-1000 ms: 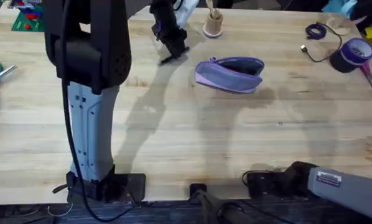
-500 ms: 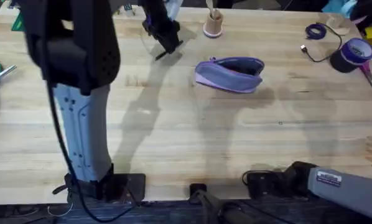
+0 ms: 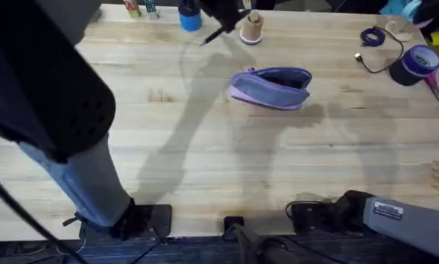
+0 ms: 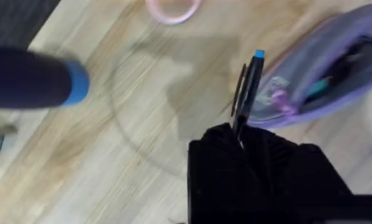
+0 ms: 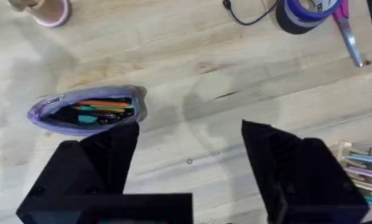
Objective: Unzip the bag, pick up the pens from the table one at a time and place them inside, then zip the bag closed.
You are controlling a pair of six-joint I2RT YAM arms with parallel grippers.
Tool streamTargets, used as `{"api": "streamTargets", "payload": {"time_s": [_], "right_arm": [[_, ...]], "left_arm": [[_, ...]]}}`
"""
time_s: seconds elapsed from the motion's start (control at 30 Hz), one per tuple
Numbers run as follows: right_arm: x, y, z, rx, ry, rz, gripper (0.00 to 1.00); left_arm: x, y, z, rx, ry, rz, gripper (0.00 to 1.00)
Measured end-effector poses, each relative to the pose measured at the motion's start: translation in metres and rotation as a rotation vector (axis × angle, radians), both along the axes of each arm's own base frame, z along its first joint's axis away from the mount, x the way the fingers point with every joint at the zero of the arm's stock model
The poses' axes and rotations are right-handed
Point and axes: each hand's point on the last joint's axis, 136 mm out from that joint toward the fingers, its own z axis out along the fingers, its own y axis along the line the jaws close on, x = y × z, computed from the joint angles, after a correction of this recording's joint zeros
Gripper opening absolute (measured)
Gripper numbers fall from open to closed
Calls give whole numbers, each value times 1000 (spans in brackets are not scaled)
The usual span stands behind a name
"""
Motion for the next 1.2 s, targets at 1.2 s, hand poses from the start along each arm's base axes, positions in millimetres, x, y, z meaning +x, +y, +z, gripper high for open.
{"api": "streamTargets", "payload": {"time_s": [1.2], "right_arm": [[1,0,1,-1,-4,0,996]], "left_arm": [[-91,-150,-8,-492,-3,-864,44]]}}
